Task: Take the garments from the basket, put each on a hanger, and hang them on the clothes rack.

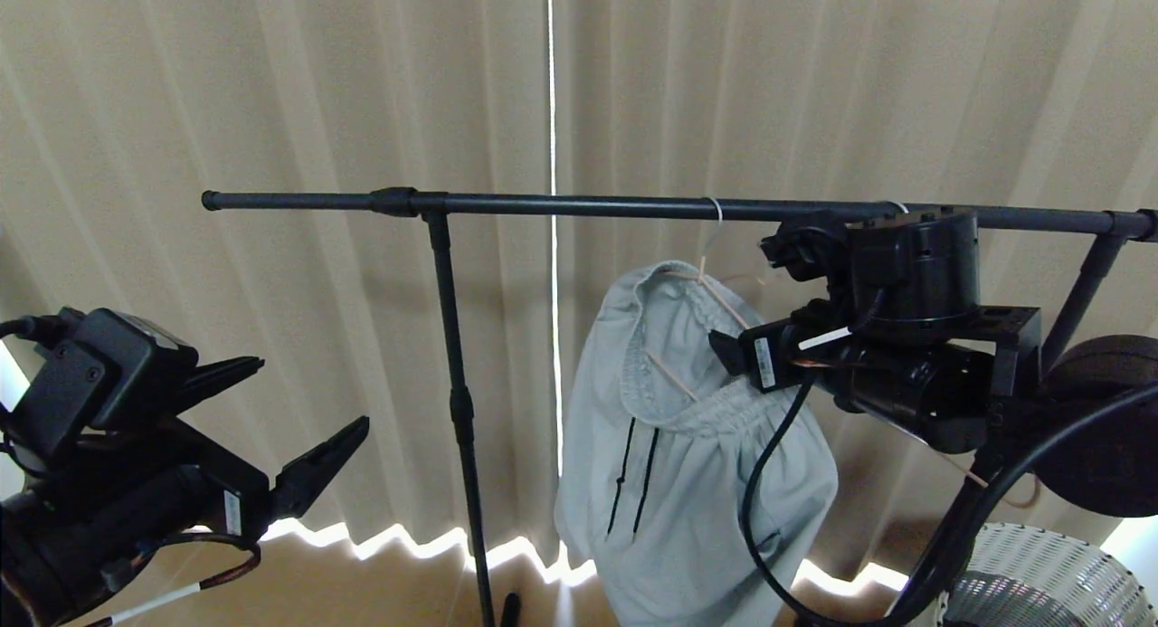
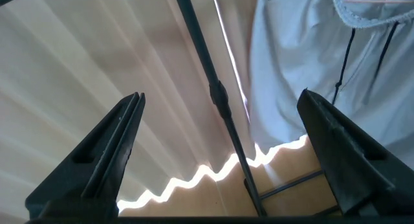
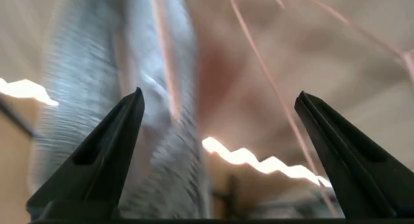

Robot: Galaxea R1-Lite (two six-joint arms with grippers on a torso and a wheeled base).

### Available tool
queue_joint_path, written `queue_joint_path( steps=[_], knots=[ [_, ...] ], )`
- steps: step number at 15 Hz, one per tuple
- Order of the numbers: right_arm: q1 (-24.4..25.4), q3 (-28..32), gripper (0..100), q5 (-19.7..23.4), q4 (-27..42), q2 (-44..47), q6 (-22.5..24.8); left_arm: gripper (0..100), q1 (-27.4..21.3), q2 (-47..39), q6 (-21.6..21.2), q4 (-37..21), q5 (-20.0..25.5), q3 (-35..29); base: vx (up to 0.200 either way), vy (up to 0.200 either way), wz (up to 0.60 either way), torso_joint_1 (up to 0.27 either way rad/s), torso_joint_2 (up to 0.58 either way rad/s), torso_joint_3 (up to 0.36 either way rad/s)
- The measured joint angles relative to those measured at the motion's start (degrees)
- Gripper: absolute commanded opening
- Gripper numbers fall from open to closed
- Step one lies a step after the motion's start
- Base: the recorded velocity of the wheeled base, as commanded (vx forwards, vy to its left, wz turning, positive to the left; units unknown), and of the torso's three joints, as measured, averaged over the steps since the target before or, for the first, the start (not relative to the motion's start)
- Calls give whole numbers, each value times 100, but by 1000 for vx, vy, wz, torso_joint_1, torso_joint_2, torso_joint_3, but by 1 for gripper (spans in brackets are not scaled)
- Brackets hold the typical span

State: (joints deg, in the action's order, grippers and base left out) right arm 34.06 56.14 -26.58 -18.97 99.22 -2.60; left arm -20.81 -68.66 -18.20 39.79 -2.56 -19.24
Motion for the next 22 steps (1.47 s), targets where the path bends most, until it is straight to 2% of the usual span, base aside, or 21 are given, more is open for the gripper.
queue_joint_path(
  steps=[3, 7, 12, 14, 16, 19, 22],
  knots=[
    [-7, -265, 100, 540, -750, -7, 11, 100, -2, 2, 0, 0, 2, 15, 0, 0, 0, 0, 0, 0],
    [-7, -482, 100, 595, -1020, -148, 41, 100, 12, 6, 2, 0, 2, 4, 0, 0, 0, 0, 0, 0],
    [-110, -1325, 100, 561, -1001, -1259, 289, 100, 30, 85, 4, 0, -6, 17, 0, 0, 0, 0, 0, 0],
    [-367, -1769, 100, 556, -958, -1837, 511, 100, 59, 135, 15, -5, -30, 52, 0, 0, 0, 0, 0, 0],
    [-837, -2256, 100, 551, -922, -2324, 788, 100, 205, 284, 15, -24, -44, 216, 0, 0, 0, 0, 0, 0],
    [-1642, -2794, 100, 572, -692, -2910, 998, 100, 690, 585, -246, -77, -66, 568, 0, 0, 0, 0, 0, 0],
    [-2089, -3321, 100, 584, -684, -3249, 1003, 100, 1243, 736, -385, -90, -63, 937, 0, 0, 0, 0, 0, 0]
  ],
)
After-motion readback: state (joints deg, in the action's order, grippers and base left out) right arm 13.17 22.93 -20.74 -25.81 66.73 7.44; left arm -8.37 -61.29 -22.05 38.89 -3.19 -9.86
